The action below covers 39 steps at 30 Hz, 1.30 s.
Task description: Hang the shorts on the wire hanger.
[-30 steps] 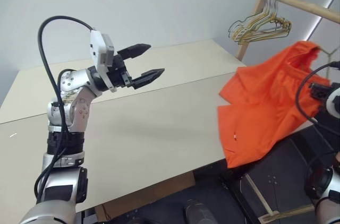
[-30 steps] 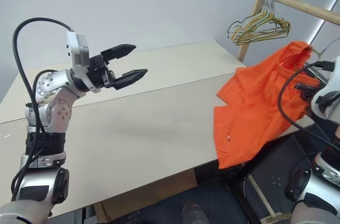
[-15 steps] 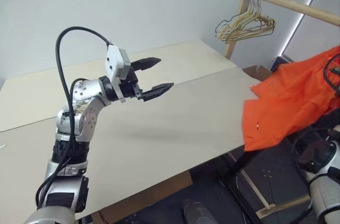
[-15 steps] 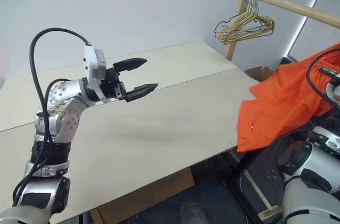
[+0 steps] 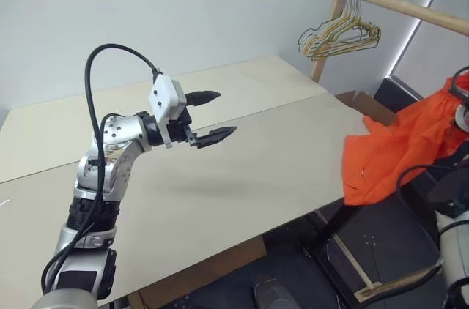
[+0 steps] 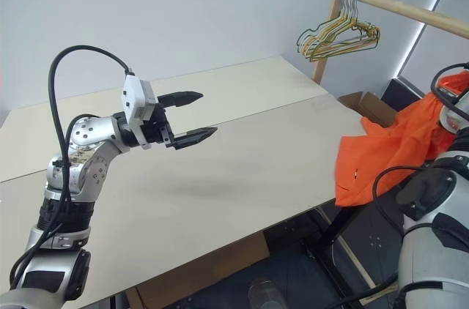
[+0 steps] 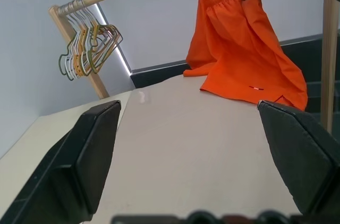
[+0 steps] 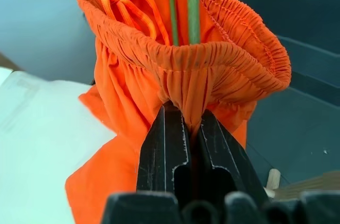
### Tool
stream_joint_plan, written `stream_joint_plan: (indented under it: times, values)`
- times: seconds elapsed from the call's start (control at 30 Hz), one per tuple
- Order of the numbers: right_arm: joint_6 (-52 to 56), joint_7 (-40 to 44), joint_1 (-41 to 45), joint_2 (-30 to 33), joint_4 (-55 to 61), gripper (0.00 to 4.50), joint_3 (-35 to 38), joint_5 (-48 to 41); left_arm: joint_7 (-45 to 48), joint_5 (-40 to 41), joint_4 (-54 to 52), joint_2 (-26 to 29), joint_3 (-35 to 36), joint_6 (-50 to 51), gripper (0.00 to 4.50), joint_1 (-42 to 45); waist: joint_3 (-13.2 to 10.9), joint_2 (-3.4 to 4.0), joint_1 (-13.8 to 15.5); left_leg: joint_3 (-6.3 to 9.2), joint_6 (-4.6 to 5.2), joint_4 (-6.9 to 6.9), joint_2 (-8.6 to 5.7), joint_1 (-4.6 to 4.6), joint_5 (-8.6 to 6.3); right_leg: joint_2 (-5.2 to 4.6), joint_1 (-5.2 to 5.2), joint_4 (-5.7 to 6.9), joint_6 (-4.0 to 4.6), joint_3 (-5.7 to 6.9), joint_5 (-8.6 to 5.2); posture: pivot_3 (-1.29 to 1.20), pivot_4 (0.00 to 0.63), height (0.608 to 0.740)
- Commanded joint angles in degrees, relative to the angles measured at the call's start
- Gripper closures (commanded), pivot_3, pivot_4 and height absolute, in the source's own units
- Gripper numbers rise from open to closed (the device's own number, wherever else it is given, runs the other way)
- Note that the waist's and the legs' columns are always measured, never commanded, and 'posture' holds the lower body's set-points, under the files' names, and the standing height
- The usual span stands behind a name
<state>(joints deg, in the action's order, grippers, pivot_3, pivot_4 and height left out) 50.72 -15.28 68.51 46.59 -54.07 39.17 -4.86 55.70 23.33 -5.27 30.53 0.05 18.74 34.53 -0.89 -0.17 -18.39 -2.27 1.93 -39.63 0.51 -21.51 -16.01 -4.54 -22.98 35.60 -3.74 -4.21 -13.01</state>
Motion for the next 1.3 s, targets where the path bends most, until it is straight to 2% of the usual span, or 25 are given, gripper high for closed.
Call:
stream_joint_plan:
  times: [0.03,0.17,0.6,0.8,1.03,1.3]
  values:
    - [-4.83,0.39,2.63,2.03,-3.23,4.50,-1.61,-1.36,0.10,-0.15,-1.20,0.48,0.31,-1.58,0.02,0.35,-0.02,0.00,-0.05,0.00,0.00,0.02,0.01,0.05,0.00,0.01,0.05,-0.04,0.00,0.00,0.00,-0.28,0.000,0.740]
    - [-5.70,-0.09,3.48,2.36,-7.03,4.50,-1.48,-3.10,0.64,0.79,-1.55,-0.25,0.90,-2.46,0.02,-0.04,-0.10,0.04,-0.18,-0.04,0.00,0.53,0.00,0.48,-0.01,0.00,0.82,-0.55,-0.02,0.00,0.00,-0.28,0.000,0.740]
    - [-7.14,-2.50,3.76,2.28,-10.39,4.50,-5.76,-4.09,5.56,7.76,-4.33,-0.85,3.26,-5.06,0.02,-2.76,-0.10,0.05,-0.49,-0.04,0.00,0.62,0.01,0.46,-0.01,0.02,0.82,-0.60,-0.02,0.00,0.01,-0.26,0.000,0.740]
    - [-7.51,-3.35,3.95,1.72,-10.36,2.62,-7.59,-3.41,5.26,7.82,-4.75,-1.33,3.51,-5.74,0.00,-3.21,-0.10,0.05,-0.46,-0.04,0.00,0.62,0.00,0.47,-0.01,0.02,0.82,-0.60,-0.02,0.00,0.01,-0.26,0.000,0.740]
    - [-8.78,-7.40,3.72,0.82,-7.66,0.04,-11.73,-1.21,4.41,11.10,-4.50,-2.90,5.34,-5.35,0.00,-2.72,-0.10,0.06,-0.37,-0.04,0.00,0.62,0.01,0.47,-0.01,0.01,0.82,-0.61,-0.02,0.00,0.01,-0.26,0.000,0.740]
    - [-7.04,-12.93,0.10,-1.93,2.86,0.01,-16.42,2.80,4.39,11.52,-3.97,-2.93,5.30,-5.49,0.00,-2.63,-0.11,0.08,-0.08,-0.03,0.00,0.62,0.01,0.47,-0.01,0.02,0.81,-0.60,-0.03,-0.02,0.01,-0.26,0.000,0.740]
